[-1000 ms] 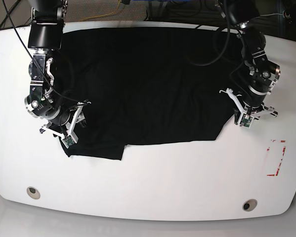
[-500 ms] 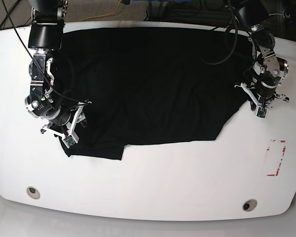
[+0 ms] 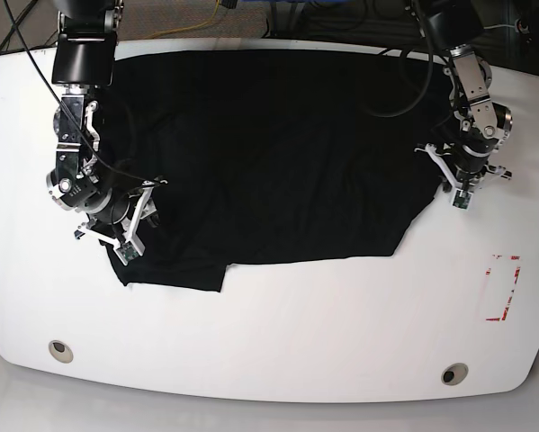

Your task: Layout the t-shirt on the table in an organized manner, then fold the t-shirt properly

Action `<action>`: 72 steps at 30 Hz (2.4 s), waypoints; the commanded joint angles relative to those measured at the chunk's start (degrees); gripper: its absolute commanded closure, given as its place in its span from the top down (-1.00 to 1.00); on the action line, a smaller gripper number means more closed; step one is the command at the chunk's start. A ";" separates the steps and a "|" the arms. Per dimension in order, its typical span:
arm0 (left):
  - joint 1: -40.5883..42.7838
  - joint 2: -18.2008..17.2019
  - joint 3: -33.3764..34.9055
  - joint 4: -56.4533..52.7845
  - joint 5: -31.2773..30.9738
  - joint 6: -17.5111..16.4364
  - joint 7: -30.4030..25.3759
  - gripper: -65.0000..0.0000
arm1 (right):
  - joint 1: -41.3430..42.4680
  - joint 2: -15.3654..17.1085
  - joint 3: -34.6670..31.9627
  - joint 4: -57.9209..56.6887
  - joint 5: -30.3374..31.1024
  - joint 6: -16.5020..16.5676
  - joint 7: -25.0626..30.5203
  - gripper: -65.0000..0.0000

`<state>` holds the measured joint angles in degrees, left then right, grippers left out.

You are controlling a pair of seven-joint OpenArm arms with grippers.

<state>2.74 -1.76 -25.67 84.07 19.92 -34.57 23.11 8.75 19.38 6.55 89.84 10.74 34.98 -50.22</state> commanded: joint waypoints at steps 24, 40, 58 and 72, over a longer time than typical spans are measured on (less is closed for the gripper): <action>9.26 3.12 22.90 16.10 -0.89 -0.47 -1.53 -0.84 | 0.52 0.80 0.44 2.16 0.82 -0.04 0.94 -0.16; 9.26 1.54 23.25 16.81 -1.07 -0.47 -1.53 -0.85 | 0.61 0.80 0.44 2.24 0.82 -0.04 0.94 -0.16; 6.53 3.12 15.69 22.78 -3.61 -0.47 -1.36 -0.73 | 0.35 -0.26 0.44 2.24 0.82 -0.04 0.94 -0.16; 3.98 3.39 5.58 20.15 -12.67 -0.47 1.63 0.70 | 0.26 -0.26 0.44 2.07 0.82 -0.04 0.94 -0.16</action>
<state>7.27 1.67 -20.23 104.75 9.23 -34.79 23.99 7.77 18.37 6.70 90.83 10.90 34.98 -50.17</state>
